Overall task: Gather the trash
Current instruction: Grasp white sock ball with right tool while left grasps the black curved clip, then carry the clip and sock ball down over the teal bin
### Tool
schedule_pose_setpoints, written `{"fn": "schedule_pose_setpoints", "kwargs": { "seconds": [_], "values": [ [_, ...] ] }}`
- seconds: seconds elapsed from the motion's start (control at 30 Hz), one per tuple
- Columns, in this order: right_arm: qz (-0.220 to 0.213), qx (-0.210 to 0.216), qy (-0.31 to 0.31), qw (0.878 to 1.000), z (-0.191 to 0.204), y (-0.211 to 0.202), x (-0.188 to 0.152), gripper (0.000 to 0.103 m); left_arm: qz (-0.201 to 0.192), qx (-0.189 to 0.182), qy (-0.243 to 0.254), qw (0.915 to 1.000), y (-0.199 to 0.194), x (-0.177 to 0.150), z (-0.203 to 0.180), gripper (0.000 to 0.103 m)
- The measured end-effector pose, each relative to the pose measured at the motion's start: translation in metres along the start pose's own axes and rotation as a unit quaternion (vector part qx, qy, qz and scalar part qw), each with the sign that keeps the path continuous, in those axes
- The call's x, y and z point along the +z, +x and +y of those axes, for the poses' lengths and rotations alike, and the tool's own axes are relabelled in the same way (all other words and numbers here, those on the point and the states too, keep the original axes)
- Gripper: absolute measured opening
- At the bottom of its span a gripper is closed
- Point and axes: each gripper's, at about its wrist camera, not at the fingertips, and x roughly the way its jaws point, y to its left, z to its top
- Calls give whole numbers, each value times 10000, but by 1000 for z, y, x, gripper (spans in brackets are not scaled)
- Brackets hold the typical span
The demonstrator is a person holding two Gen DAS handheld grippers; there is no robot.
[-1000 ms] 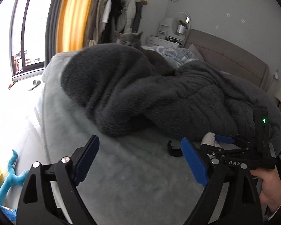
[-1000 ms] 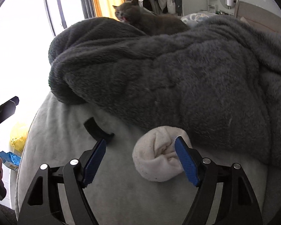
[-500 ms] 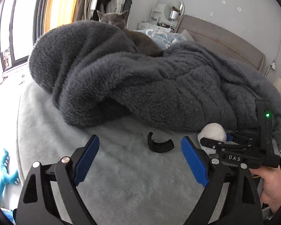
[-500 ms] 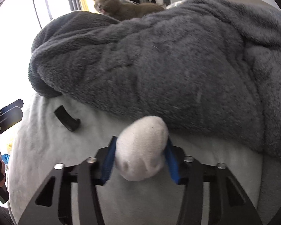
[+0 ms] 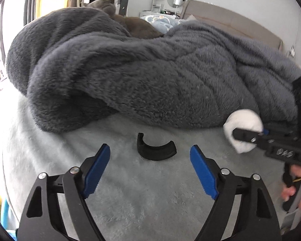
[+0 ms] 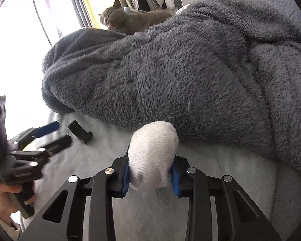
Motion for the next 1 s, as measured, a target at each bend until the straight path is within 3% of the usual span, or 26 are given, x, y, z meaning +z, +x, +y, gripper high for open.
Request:
{"fn": "schedule_pose_setpoints", "kwargs": {
  "seconds": [0.33,0.47,0.6,0.8,1.0],
  "values": [
    [-106,150,-40,9998,-8,-20,1,33,173,472,652,9966,25,2,-22,78],
    [-91,145,-90,9998,-8,-21,-1,33,328,560,662,9957,37,2,-21,69],
    [-62,82,-181,9998,-5,-23,-1,33,439,525,634,9956,44,1,-17,51],
    [-92,84,-376,9992,8,-30,1,33,296,531,746,9954,33,1,-21,49],
    [-163,194,-486,9985,28,-40,-1,33,112,233,441,9987,3,-1,-23,49]
  ]
}}
